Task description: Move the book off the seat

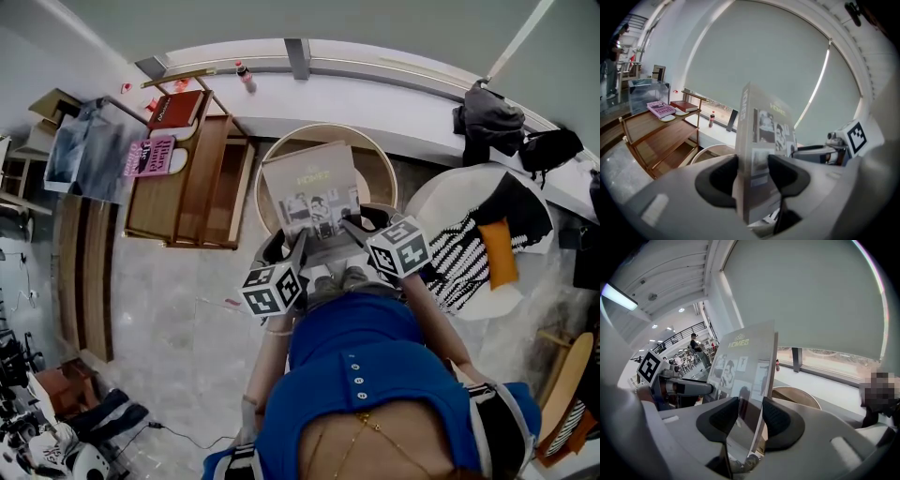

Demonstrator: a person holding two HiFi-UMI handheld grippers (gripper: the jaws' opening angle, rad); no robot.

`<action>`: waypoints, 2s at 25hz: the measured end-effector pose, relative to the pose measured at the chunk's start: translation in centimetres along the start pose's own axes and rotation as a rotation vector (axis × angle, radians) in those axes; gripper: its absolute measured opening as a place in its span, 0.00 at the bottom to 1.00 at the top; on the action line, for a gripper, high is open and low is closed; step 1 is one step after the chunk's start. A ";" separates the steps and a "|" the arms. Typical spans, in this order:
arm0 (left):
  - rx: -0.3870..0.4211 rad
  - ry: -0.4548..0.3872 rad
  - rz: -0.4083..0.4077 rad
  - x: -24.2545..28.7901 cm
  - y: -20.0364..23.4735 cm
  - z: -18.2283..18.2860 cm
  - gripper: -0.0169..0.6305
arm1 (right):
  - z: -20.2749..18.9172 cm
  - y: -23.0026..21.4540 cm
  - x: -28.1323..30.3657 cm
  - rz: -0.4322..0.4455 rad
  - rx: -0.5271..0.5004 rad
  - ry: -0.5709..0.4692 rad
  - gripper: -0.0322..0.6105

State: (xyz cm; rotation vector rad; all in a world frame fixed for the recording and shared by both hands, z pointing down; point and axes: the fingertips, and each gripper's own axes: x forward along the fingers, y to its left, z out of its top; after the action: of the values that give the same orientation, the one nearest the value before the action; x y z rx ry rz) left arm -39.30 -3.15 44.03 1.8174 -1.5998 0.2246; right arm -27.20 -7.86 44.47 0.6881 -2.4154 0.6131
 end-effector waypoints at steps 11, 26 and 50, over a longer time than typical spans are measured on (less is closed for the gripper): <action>0.004 0.019 -0.006 0.7 0.4 0.0 0.35 | -0.2 -0.3 0.6 -0.009 0.022 0.004 0.30; -0.008 0.150 -0.015 8.1 3.1 -3.6 0.35 | -4.5 -5.1 6.1 -0.033 0.134 0.124 0.30; -0.105 0.499 0.002 32.2 19.0 -26.9 0.32 | -28.5 -17.3 31.1 -0.086 0.387 0.376 0.30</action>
State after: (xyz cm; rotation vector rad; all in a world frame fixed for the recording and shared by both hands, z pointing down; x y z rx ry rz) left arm -41.41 -13.05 88.99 1.5265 -1.2355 0.5382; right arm -28.69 -15.82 89.38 0.7485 -1.9288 1.0844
